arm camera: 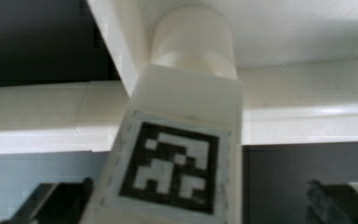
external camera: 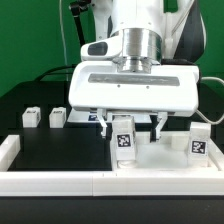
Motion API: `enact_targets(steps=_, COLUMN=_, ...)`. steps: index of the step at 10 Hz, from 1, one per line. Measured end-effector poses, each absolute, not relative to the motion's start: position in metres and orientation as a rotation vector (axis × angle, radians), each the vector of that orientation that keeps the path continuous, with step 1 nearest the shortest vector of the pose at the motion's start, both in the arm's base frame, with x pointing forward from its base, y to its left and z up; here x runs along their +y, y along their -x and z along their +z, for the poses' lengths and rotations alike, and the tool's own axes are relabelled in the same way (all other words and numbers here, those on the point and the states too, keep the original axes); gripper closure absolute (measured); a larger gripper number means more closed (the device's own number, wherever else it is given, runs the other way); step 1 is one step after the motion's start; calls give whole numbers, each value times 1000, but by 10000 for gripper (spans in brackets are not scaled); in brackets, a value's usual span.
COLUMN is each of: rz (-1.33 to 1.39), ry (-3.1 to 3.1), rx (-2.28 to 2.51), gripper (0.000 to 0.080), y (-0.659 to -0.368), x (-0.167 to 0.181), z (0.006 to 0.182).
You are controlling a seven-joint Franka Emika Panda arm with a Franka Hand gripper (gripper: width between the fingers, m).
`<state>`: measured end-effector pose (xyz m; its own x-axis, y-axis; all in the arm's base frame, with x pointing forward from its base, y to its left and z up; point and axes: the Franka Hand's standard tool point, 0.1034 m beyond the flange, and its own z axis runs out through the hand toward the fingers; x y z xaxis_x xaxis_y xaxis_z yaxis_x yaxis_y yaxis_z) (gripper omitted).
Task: Assemble square table
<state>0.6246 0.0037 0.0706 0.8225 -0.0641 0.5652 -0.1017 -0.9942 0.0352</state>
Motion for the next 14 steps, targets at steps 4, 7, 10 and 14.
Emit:
enact_targets(steps=4, rz=907, ry=-2937, rx=-130, gripper=151, y=-625, x=4, z=70)
enact_targets(steps=7, rz=734, ry=-3016, rx=-158, gripper=151, y=-620, x=-7, z=76)
enact_targets(steps=10, rz=433, ry=-3175, rx=-209, gripper=151, y=-624, x=2, z=105)
enact_targets(steps=14, rz=129, ry=-3244, rx=-208, gripper=151, y=-638, x=3, z=103)
